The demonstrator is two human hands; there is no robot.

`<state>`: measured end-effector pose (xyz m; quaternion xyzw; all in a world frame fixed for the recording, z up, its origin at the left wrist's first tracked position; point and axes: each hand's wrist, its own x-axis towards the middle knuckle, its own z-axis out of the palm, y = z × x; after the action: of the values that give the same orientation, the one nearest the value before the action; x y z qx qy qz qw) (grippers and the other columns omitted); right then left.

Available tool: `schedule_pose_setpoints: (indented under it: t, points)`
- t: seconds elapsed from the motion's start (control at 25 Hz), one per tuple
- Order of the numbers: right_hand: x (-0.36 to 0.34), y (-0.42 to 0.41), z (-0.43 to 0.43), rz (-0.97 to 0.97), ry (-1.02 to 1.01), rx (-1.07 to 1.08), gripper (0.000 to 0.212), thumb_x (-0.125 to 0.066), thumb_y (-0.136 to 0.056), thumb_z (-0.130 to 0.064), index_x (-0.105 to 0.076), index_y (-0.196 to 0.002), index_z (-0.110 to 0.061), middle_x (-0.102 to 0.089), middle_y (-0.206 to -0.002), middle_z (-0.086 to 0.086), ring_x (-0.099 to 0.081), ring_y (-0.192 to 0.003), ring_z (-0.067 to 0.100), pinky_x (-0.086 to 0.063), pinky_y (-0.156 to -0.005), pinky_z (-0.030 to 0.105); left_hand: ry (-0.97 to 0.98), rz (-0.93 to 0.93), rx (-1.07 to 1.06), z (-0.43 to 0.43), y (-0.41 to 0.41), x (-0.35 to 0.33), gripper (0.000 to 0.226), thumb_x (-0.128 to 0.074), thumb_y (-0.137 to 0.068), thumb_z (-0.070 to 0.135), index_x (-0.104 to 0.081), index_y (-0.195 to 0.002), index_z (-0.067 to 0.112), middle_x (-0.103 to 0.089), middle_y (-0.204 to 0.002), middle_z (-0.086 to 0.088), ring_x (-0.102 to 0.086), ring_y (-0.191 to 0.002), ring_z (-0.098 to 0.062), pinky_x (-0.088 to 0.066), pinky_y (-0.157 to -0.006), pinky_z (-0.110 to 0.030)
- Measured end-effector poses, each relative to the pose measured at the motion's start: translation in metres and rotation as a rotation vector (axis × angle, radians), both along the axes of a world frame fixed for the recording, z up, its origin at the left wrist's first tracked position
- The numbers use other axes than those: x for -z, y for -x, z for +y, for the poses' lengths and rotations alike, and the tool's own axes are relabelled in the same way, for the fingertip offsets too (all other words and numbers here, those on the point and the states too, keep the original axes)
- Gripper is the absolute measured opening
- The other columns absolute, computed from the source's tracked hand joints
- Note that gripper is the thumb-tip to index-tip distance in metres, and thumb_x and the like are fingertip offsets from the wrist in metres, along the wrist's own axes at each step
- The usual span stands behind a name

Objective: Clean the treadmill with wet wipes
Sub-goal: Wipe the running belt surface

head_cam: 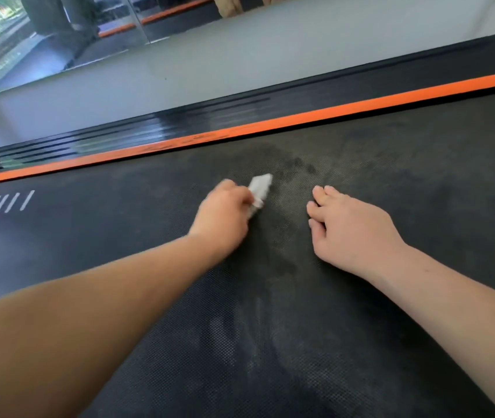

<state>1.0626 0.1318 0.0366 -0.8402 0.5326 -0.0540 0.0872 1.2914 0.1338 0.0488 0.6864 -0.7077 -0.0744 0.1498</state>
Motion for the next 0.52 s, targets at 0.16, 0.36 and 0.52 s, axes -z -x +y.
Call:
schedule_pose_setpoints:
  t: [0.16,0.36,0.52]
  points:
    - [0.000,-0.005,0.000,0.001,-0.008,0.040,0.042,-0.035,-0.100,-0.034,-0.060,-0.130,-0.022,-0.041,-0.155,-0.004,-0.045,-0.139,0.018,-0.051,-0.096,0.035,0.035,-0.050,0.078,0.036,0.032,0.015,0.021,-0.063,-0.089,0.001,-0.075,-0.102,0.013,-0.054,-0.097,-0.008,-0.056,-0.087,-0.032,-0.053,-0.076,-0.042]
    - [0.007,-0.008,-0.002,0.034,-0.027,0.032,0.038,-0.032,-0.100,-0.033,-0.059,-0.122,-0.017,-0.043,-0.146,0.000,-0.051,-0.124,0.024,-0.054,-0.086,0.041,0.050,-0.166,0.186,0.028,0.005,0.004,0.022,-0.061,-0.090,0.004,-0.075,-0.105,0.012,-0.056,-0.098,-0.013,-0.056,-0.087,-0.037,-0.054,-0.075,-0.049]
    - [0.004,0.000,0.005,0.017,-0.046,-0.016,0.044,-0.037,-0.105,-0.032,-0.049,-0.142,-0.012,-0.030,-0.161,0.006,-0.034,-0.144,0.027,-0.041,-0.107,0.042,0.041,-0.065,0.285,0.099,0.038,0.016,0.019,-0.067,-0.086,-0.002,-0.073,-0.100,0.010,-0.055,-0.091,-0.010,-0.053,-0.078,-0.032,-0.052,-0.066,-0.042]
